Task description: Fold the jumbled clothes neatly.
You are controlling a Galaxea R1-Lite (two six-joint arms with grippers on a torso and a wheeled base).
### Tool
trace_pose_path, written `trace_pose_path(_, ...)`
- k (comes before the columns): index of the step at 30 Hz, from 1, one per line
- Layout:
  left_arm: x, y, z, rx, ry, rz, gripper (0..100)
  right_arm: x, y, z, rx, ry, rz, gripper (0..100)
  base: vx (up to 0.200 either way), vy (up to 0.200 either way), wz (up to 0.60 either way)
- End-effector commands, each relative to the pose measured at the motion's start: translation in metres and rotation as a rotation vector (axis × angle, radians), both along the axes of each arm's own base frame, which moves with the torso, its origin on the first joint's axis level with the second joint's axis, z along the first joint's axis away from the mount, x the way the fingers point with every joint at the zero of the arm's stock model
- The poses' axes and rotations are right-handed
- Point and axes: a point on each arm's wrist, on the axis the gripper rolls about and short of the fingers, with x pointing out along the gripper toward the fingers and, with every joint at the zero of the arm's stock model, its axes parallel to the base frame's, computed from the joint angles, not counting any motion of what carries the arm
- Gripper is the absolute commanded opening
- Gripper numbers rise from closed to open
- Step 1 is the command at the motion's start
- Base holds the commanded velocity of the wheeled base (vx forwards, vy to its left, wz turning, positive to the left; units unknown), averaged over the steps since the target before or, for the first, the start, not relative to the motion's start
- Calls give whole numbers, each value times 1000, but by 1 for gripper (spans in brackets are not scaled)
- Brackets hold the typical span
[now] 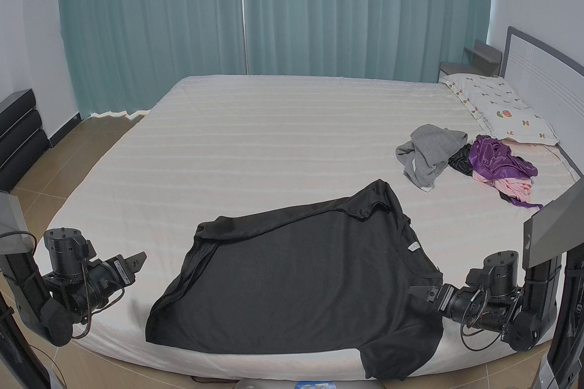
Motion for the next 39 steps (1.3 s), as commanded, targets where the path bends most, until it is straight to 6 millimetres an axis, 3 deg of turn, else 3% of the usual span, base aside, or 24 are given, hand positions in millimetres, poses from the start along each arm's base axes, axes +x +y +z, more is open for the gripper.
trace_pose_path(1, 1, -2, 0, 1, -3, -3, 100, 0, 0, 0, 2, -5, 1, 100, 0, 0, 0)
trace_pose_path(8, 3, -3, 0, -15, -7, 11, 100, 0, 1, 0, 1, -4, 2, 100, 0, 0, 0)
trace_pose_path(17, 4, -3, -3, -21, 3, 15, 100, 0, 0, 0, 2, -2, 1, 100, 0, 200, 0)
trace_pose_path(24, 4, -6, -3, -29, 3, 7, 100, 0, 1, 0, 9, 0, -4, 100, 0, 0, 0)
trace_pose_path(39, 6, -35, 0, -80, -22, -47, 100, -2, 3, 0, 24, 13, -8, 100, 80, 0, 0)
